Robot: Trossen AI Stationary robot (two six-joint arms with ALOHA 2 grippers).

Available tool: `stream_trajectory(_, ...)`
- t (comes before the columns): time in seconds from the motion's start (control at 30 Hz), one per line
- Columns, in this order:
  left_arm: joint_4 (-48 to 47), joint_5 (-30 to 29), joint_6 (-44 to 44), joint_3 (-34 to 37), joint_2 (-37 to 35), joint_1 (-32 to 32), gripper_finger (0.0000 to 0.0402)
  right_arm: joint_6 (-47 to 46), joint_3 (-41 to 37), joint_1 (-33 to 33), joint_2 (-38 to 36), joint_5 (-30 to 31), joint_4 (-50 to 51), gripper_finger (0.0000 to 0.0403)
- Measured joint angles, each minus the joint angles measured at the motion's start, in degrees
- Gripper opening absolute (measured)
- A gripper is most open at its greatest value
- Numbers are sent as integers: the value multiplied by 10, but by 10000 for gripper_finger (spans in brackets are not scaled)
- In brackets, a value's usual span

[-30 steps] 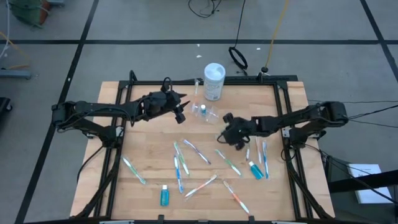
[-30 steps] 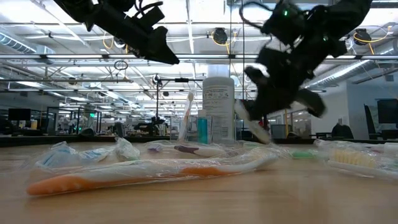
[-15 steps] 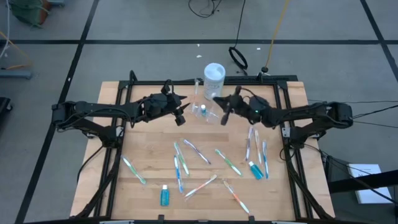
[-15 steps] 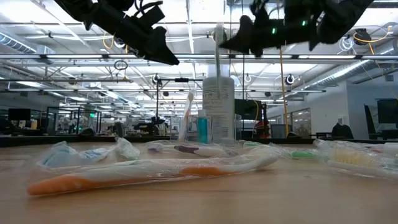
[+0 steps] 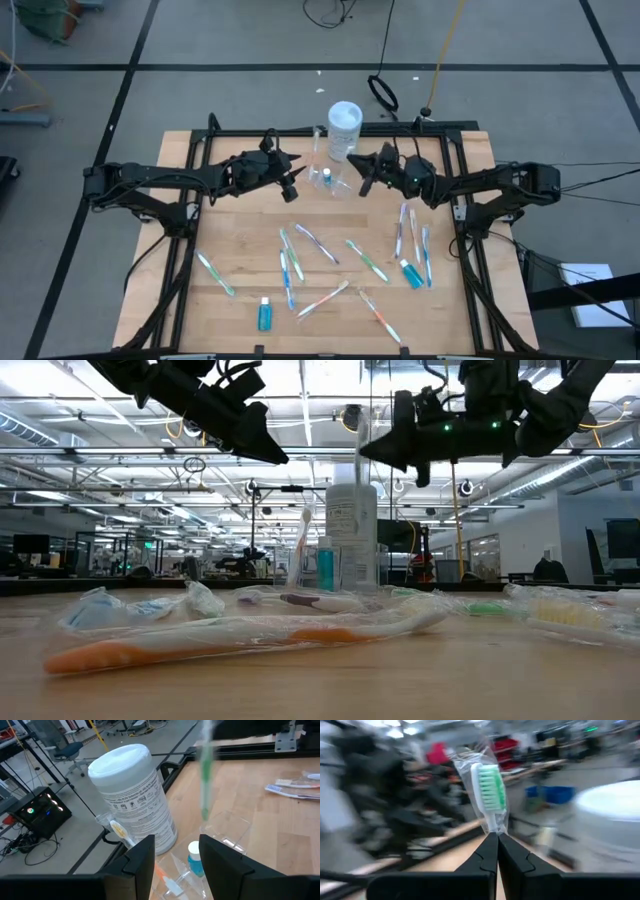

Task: Pick & Place toothbrushing station
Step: Put the green toothbrush into the transparent organizer

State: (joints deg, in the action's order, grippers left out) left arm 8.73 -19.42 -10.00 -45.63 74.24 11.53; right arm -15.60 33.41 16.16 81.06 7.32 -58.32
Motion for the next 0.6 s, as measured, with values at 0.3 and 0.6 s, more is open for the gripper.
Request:
stream_trajectory(0.3,0,0,3,0,0,0,157,-45,0,0,0,0,80,0)
stream_trajectory(0.6,0,0,12,0,0,0,157,-14,0,0,0,46,154,3)
